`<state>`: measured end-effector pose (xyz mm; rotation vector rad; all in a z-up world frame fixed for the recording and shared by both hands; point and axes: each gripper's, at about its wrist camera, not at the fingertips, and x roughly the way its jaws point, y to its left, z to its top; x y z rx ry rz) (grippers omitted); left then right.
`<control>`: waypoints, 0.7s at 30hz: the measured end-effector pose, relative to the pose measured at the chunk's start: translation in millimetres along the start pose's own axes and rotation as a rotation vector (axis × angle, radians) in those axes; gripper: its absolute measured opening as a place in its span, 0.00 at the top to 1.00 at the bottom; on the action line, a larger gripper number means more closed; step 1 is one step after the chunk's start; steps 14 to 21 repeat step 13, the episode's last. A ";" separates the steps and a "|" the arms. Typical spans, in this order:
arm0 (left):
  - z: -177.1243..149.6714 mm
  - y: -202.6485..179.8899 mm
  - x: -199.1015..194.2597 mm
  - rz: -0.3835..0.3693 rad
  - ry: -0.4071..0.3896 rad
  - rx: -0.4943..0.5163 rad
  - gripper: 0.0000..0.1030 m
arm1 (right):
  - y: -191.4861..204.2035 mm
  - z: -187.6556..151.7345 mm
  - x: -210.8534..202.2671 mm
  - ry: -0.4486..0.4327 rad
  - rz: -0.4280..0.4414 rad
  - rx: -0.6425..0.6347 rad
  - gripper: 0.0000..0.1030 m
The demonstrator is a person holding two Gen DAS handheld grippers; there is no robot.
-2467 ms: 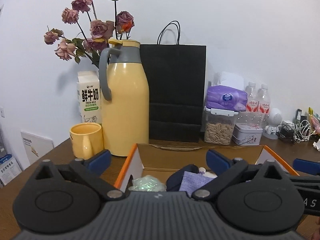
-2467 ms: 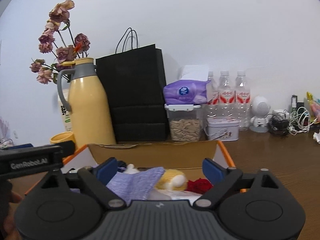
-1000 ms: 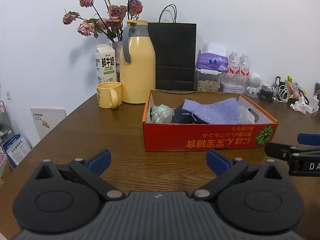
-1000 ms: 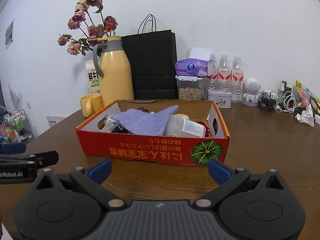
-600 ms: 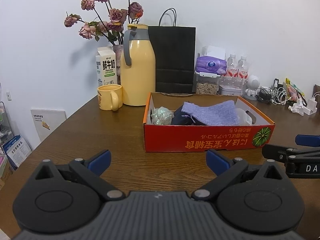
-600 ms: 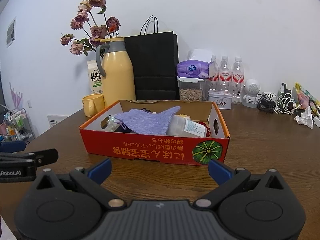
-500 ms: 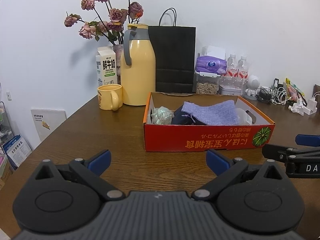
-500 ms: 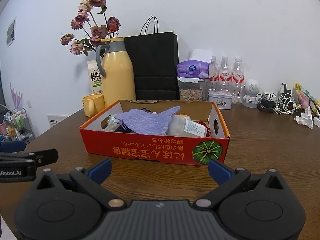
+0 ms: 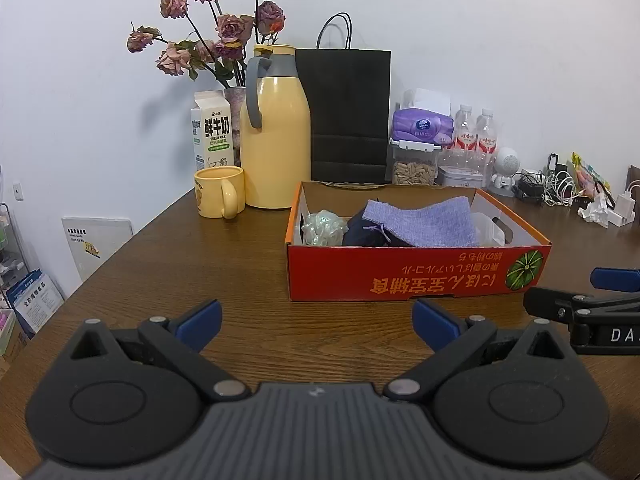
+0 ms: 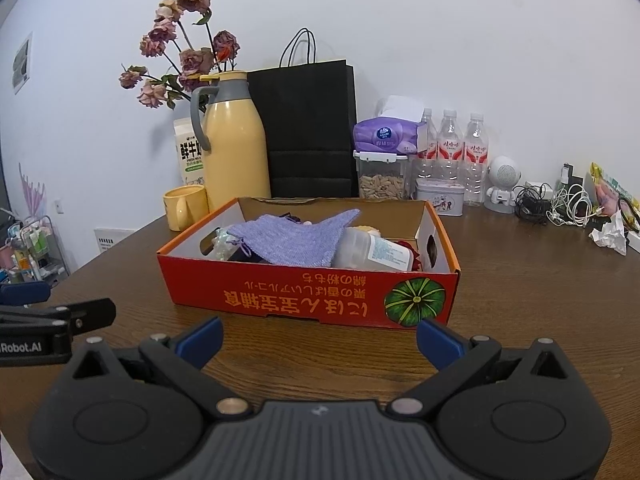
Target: Organize objects
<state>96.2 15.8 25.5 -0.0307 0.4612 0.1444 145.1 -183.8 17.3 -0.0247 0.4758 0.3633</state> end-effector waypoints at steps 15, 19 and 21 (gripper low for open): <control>-0.9 1.9 5.6 -0.001 0.026 -0.011 0.00 | 0.2 -3.6 0.8 0.003 0.002 -0.001 0.00; -0.9 1.9 5.6 -0.001 0.026 -0.011 0.00 | 0.2 -3.6 0.8 0.003 0.002 -0.001 0.00; -0.9 1.9 5.6 -0.001 0.026 -0.011 0.00 | 0.2 -3.6 0.8 0.003 0.002 -0.001 0.00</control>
